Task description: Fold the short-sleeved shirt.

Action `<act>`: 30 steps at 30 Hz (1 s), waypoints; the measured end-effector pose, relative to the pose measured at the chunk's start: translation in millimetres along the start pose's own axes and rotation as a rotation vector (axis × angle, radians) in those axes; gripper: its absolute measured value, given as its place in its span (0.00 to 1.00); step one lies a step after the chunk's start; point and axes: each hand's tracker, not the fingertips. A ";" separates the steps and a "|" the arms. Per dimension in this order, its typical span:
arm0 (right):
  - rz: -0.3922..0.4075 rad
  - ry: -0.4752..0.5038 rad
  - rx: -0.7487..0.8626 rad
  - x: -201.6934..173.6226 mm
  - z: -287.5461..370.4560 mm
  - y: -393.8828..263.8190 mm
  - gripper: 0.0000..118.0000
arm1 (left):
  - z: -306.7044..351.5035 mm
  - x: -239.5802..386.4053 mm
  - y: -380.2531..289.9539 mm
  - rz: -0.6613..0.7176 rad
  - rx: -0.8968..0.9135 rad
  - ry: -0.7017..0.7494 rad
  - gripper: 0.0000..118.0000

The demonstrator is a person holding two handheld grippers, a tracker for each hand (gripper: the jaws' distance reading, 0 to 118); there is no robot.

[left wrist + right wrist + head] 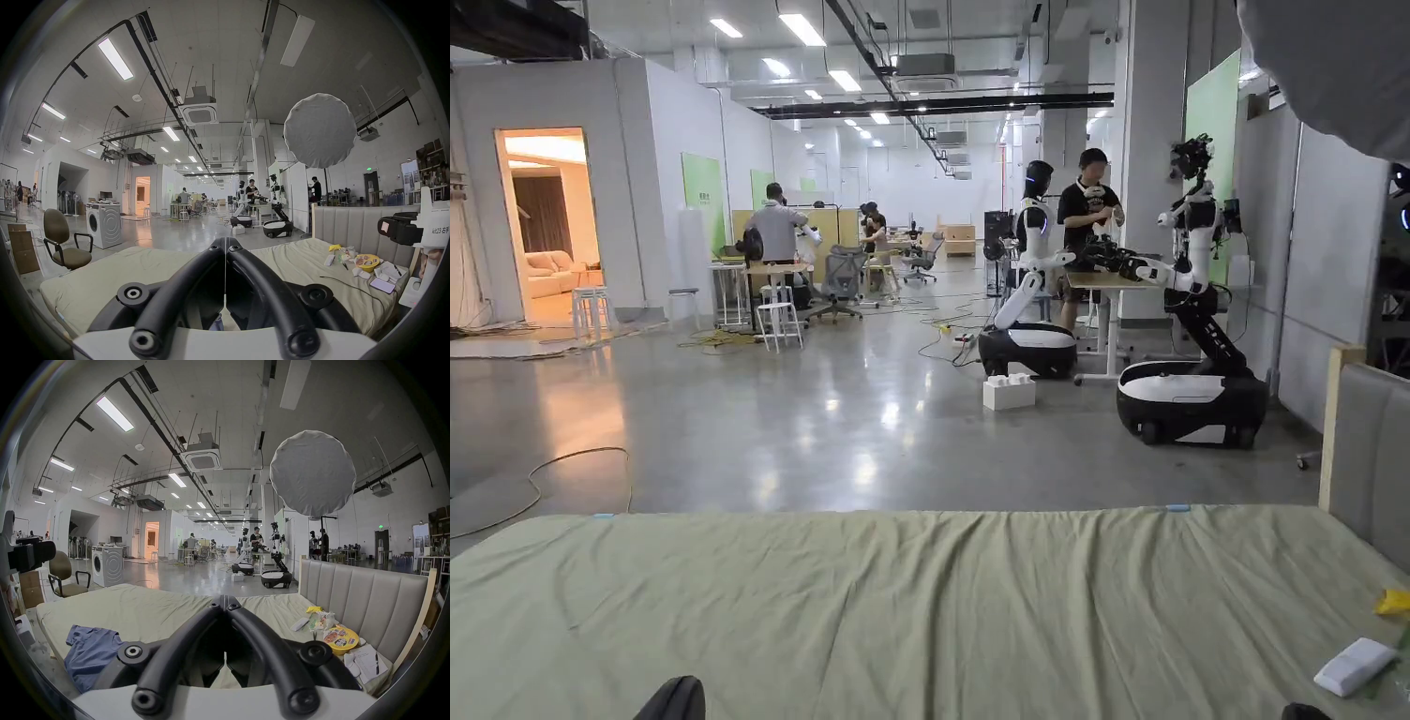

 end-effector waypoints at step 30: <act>1.723 0.386 0.060 -58.9 24.5 -107.2 0.00 | -2.8 46.4 -151.0 -1.616 -0.159 -0.285 0.00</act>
